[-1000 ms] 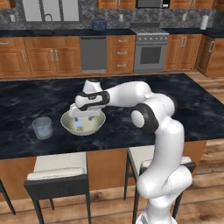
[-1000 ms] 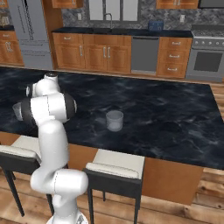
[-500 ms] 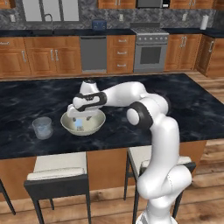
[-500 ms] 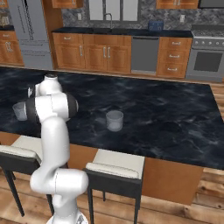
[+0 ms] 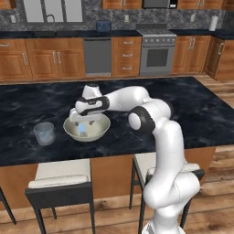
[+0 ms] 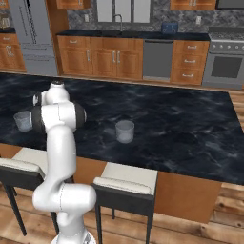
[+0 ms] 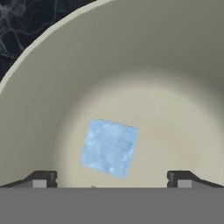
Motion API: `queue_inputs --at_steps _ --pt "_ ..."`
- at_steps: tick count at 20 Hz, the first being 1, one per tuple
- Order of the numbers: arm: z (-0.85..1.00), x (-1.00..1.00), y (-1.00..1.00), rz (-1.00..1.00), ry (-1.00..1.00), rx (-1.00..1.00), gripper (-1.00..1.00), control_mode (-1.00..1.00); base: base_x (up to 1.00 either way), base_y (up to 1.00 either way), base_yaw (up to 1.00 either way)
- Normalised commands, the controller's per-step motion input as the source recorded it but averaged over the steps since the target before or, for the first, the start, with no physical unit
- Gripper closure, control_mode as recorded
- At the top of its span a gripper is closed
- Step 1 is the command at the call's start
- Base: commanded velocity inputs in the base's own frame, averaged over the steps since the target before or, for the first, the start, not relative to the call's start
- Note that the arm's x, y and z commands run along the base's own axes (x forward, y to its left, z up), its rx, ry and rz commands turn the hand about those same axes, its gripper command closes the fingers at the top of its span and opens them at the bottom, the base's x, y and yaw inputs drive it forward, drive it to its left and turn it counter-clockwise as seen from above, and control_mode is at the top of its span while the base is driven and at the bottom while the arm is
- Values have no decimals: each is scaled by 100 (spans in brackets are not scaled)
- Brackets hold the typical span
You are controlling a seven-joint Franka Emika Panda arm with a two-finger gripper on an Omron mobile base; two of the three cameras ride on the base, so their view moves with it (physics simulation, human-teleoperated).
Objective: There are four ice cubes in the ice bowl. Place two ice cubes in each glass of water.
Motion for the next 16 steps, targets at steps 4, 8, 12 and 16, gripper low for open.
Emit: queue_inputs --at_steps 4,8,12,16 --pt "-18 23 10 0 0 -2 -100 -100 0 0 0" --pt "-14 18 10 0 0 -2 -100 -100 0 0 0" --pt "-6 3 10 0 0 -1 -100 -100 0 0 0" --pt "-4 0 8 0 0 -1 -100 -100 0 0 0"
